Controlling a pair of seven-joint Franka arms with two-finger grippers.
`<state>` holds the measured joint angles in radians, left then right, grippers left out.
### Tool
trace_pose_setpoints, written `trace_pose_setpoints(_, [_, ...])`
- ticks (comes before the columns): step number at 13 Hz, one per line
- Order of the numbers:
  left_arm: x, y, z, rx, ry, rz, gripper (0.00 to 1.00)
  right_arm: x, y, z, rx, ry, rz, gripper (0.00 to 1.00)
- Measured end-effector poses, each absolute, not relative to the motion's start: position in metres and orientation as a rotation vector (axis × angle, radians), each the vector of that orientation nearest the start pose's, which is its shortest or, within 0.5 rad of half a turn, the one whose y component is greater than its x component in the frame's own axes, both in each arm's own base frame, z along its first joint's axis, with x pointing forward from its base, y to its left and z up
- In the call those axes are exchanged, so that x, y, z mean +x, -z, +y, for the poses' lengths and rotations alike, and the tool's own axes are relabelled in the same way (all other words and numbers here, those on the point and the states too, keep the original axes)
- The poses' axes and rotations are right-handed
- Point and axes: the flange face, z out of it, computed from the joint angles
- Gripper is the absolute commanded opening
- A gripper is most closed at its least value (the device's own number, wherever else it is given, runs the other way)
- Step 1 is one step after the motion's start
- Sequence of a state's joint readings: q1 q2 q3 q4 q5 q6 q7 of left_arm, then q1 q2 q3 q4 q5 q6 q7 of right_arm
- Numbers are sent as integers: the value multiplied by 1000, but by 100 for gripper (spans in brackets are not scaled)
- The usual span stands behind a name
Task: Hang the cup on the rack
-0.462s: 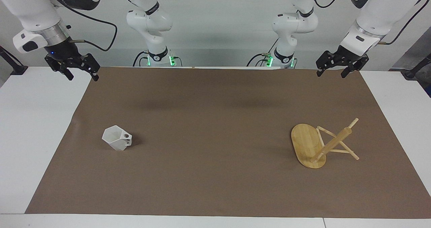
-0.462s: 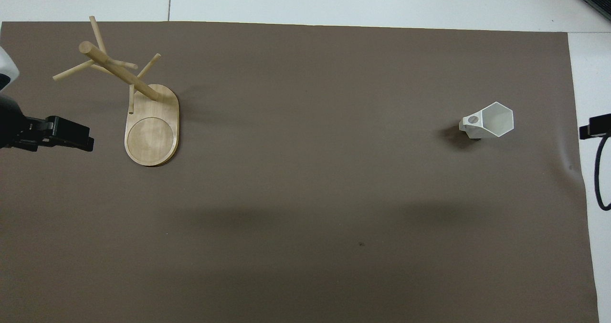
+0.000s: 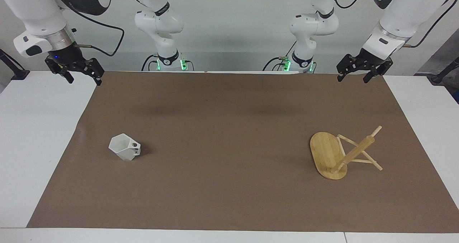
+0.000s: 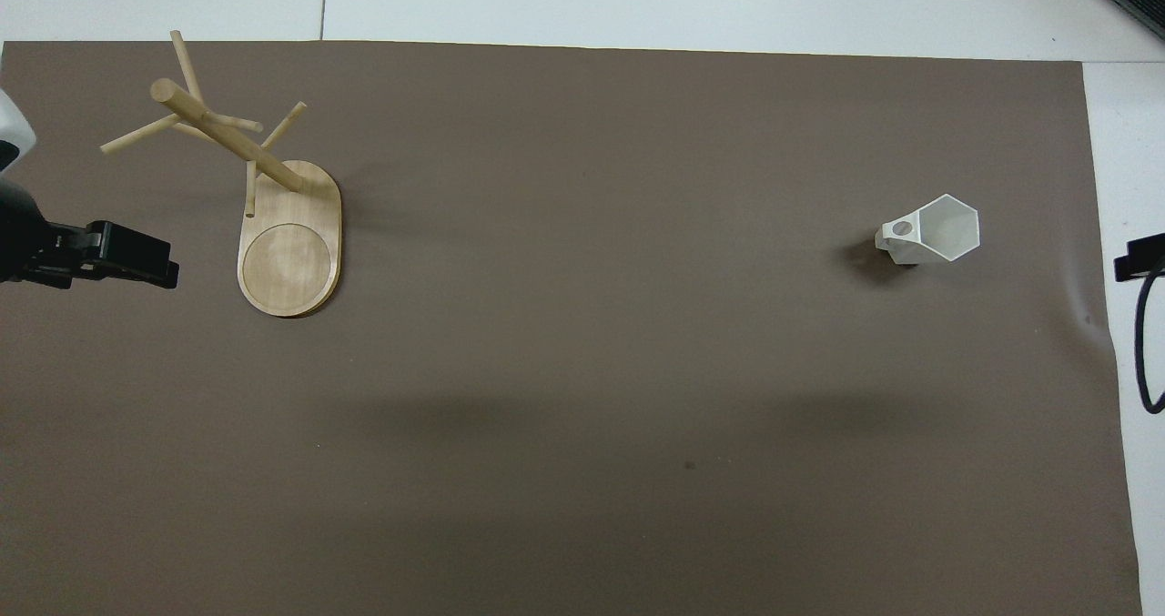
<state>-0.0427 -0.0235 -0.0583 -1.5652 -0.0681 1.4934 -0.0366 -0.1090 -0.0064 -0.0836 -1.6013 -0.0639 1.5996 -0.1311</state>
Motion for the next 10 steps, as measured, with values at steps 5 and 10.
trace_pose_setpoints(5, [536,-634,-63,-3202,-83,109,100,544,-615,-109,-3191,-10,90,100])
trace_pose_setpoints(10, [536,-634,-62,-3202,-84,109,100,543,-615,-111,-3190,-12,94,100])
